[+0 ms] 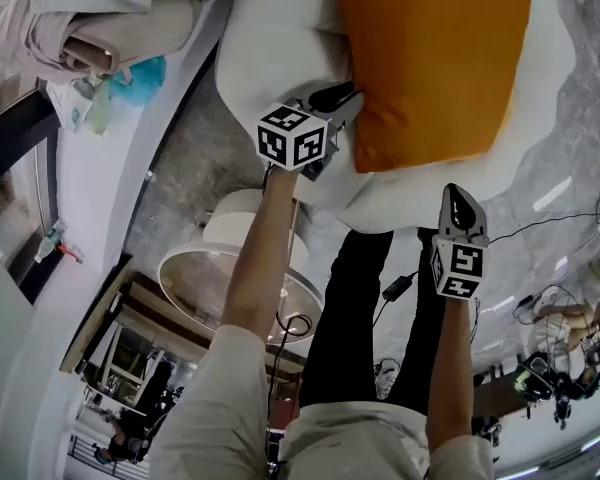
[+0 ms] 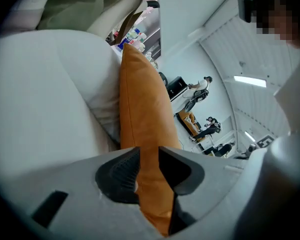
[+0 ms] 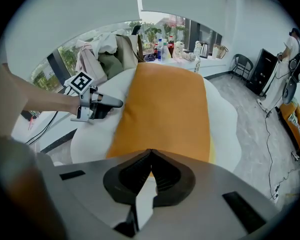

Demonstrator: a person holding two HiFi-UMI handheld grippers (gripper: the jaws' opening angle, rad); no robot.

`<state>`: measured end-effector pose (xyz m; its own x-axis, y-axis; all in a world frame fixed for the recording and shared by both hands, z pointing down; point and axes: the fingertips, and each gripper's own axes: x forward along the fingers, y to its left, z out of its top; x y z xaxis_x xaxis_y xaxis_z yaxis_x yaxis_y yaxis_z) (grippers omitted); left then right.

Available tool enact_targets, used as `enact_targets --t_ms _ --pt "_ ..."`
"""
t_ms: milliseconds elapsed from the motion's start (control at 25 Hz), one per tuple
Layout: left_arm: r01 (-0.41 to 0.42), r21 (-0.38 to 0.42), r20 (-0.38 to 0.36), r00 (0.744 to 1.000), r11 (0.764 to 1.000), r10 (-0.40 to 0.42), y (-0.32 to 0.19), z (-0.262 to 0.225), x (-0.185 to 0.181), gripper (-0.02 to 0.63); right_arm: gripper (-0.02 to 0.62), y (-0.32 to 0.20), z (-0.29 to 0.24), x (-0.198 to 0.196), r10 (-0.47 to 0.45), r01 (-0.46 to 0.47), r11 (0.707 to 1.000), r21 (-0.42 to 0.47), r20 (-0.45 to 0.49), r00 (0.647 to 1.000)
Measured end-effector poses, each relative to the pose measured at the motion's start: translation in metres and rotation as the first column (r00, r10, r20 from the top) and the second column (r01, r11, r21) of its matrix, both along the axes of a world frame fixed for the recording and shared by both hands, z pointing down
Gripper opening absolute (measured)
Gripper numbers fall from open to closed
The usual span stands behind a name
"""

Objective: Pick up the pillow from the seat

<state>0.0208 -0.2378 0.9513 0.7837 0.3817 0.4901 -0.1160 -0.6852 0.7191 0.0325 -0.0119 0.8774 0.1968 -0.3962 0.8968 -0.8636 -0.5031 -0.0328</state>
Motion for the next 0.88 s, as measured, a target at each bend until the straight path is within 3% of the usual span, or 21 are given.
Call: enact_targets --t_ms 320,720,880 --pt "0.059 -0.152 -0.086 0.994 0.987 -0.072 -0.006 0.004 0.0 0.311 0.008 0.011 0.021 -0.019 -0.018 0.018 1.0 -0.007 0.042 0.999" --pt "-0.052 -0.168 -0.079 0.996 0.984 0.04 0.018 0.019 0.038 0.547 0.006 0.012 0.032 -0.035 -0.089 0.091 0.996 -0.011 0.121 0.989" --pt "-0.121 -0.193 -0.083 0.991 0.974 0.107 0.034 0.026 0.052 0.592 0.006 0.017 0.033 -0.03 -0.08 0.082 0.997 -0.01 0.124 0.989"
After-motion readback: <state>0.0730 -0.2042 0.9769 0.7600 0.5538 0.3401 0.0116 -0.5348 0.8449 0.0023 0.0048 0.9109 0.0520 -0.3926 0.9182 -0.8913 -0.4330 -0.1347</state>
